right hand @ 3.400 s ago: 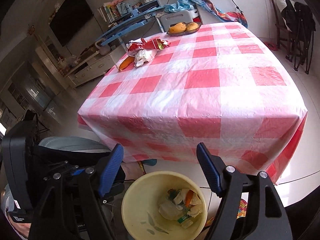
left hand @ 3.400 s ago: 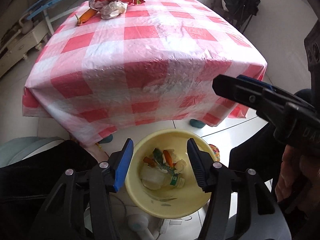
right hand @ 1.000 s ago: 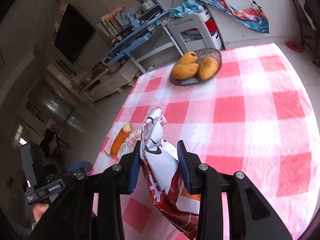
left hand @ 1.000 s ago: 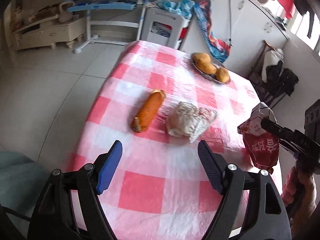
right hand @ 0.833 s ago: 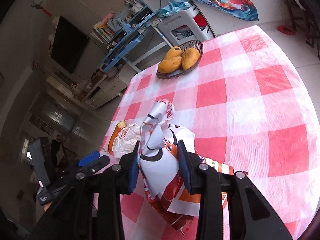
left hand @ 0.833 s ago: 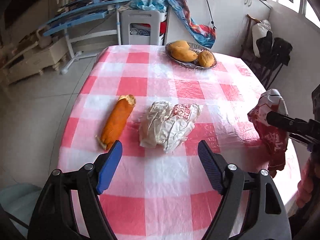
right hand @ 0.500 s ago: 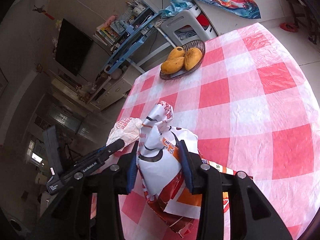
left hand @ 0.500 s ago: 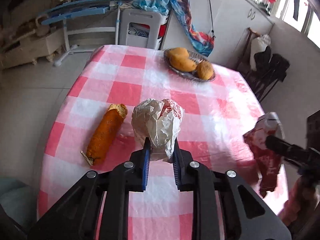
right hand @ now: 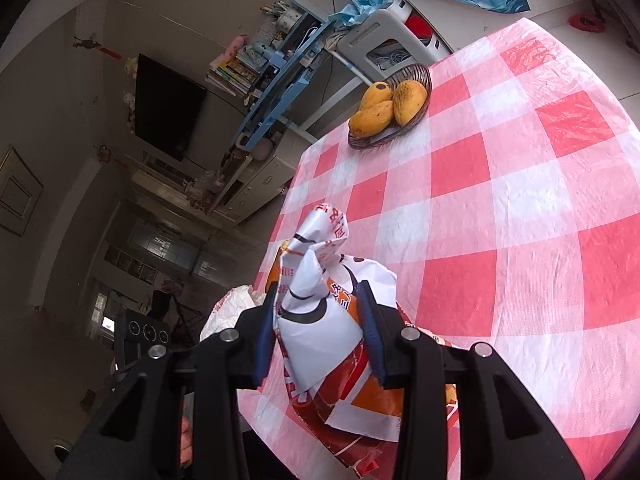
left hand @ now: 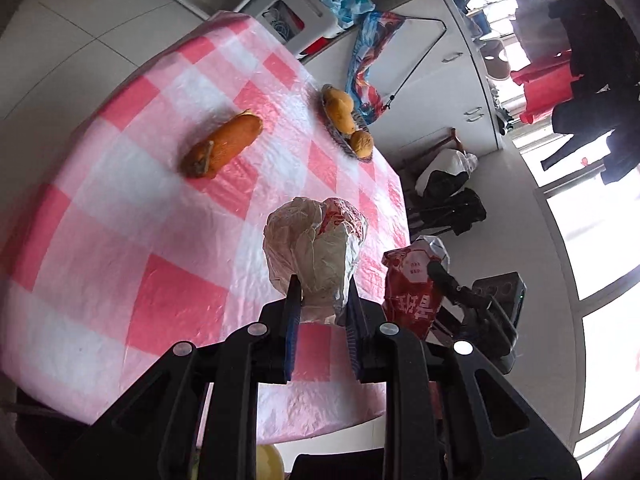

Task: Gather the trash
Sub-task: 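Carry the chip bag and white bag to the yellow basin and open both grippers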

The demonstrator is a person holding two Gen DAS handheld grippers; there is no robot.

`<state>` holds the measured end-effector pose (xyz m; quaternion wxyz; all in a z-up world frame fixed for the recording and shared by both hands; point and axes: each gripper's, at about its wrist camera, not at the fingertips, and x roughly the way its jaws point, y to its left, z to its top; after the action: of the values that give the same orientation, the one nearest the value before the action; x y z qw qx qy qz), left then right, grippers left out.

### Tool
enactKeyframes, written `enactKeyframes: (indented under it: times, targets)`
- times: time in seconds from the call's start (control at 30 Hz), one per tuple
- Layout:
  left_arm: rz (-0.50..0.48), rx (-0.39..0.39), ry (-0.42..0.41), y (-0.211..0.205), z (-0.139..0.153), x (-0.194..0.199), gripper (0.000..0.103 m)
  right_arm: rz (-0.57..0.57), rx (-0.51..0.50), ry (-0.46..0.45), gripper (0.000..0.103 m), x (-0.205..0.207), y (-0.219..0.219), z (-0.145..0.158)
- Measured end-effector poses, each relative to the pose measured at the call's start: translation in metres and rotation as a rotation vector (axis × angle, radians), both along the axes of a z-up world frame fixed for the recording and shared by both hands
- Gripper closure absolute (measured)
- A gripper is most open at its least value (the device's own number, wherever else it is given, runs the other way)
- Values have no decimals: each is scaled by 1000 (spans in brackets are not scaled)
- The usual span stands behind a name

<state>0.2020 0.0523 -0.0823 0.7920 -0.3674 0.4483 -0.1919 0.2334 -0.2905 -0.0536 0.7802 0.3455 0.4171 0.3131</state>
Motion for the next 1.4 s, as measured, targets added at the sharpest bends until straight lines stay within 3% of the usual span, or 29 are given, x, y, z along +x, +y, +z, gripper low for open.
enactKeyframes:
  times: [0.13,0.27,0.37,0.5,0.6,0.83,1.4]
  targets:
    - [16,146,5,-9,-2,-7,83,-23,61,14,65,-1,-9,-3]
    - [-5,326,0,-26,-4,-8,82,-42,14,12,65,-3,-11,-3]
    - [-24,400,-26,-35,-2,-8,81,-55,-36,3,65,-5,-12,-1]
    - [-42,453,-72,-44,6,-9,81,-59,-27,2,65,-6,-14,-2]
    - [-42,510,-125,-51,15,-13,81,-47,73,1,65,-6,-16,-4]
    - [-1,571,-204,-56,33,-26,82,20,286,-30,65,-8,-12,4]
    - [26,637,-265,-63,48,-40,82,162,201,-70,65,-21,28,22]
